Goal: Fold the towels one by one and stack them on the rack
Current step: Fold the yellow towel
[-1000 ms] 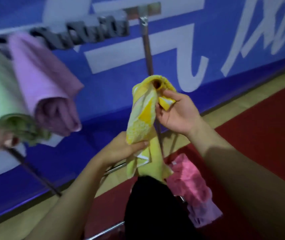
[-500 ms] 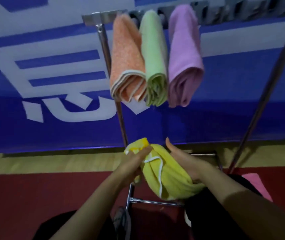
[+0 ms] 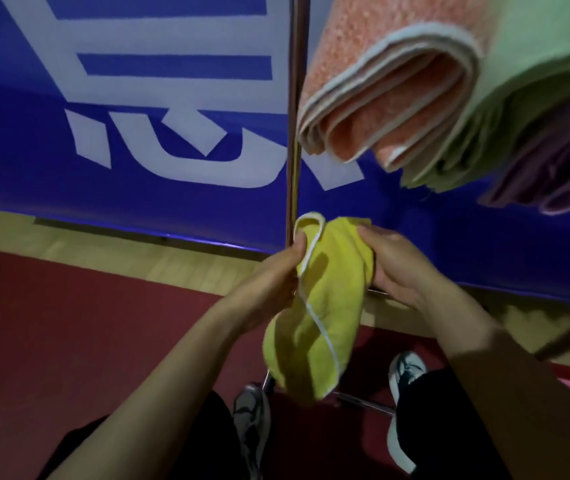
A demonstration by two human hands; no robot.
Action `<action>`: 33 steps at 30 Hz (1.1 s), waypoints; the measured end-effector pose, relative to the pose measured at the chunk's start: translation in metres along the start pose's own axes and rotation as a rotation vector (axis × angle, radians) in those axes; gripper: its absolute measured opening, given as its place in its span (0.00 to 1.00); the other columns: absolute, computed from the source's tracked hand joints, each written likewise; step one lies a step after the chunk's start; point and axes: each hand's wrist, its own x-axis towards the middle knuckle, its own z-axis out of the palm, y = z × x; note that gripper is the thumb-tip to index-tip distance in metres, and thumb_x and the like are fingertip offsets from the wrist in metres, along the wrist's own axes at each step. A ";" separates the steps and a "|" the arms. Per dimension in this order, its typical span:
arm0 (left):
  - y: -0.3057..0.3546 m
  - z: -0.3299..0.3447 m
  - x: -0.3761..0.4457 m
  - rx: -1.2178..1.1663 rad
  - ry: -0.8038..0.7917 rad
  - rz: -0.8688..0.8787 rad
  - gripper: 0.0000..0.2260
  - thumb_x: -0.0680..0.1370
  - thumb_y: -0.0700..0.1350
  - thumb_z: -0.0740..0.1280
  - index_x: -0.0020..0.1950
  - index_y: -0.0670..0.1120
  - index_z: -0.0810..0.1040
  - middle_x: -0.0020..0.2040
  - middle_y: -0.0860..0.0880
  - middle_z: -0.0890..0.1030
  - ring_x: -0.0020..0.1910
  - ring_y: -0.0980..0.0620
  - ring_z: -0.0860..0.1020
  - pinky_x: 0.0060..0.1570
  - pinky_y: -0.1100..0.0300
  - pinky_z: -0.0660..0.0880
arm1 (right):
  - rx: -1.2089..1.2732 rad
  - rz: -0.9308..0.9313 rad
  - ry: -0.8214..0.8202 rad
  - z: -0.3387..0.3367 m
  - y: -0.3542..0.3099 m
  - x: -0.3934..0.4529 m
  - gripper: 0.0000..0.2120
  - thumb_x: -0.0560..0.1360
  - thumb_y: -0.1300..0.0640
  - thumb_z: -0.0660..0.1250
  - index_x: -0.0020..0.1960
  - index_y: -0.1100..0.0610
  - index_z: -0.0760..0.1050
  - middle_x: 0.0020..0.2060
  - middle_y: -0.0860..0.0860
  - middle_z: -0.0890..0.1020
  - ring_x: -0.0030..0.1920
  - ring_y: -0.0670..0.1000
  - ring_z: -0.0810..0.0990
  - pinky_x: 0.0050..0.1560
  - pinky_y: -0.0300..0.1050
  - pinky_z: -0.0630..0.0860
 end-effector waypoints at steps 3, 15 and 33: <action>0.002 -0.009 0.006 0.268 0.124 0.210 0.14 0.82 0.58 0.66 0.59 0.51 0.83 0.52 0.50 0.87 0.52 0.52 0.85 0.52 0.54 0.81 | 0.056 0.030 0.000 0.010 -0.003 0.004 0.16 0.85 0.53 0.61 0.68 0.62 0.76 0.57 0.61 0.85 0.59 0.59 0.85 0.63 0.59 0.79; 0.008 0.003 0.002 0.344 0.634 0.466 0.20 0.88 0.54 0.55 0.39 0.48 0.70 0.30 0.57 0.70 0.29 0.62 0.69 0.31 0.69 0.67 | -0.010 0.272 -0.146 0.025 0.008 -0.005 0.12 0.82 0.63 0.63 0.43 0.63 0.82 0.34 0.57 0.82 0.31 0.52 0.83 0.34 0.44 0.82; 0.031 -0.061 -0.039 -0.290 0.233 0.059 0.08 0.83 0.42 0.67 0.58 0.39 0.81 0.46 0.43 0.81 0.42 0.50 0.82 0.39 0.60 0.81 | -0.156 0.072 0.156 0.000 -0.003 -0.008 0.05 0.78 0.62 0.67 0.44 0.58 0.77 0.34 0.54 0.79 0.35 0.53 0.80 0.43 0.50 0.78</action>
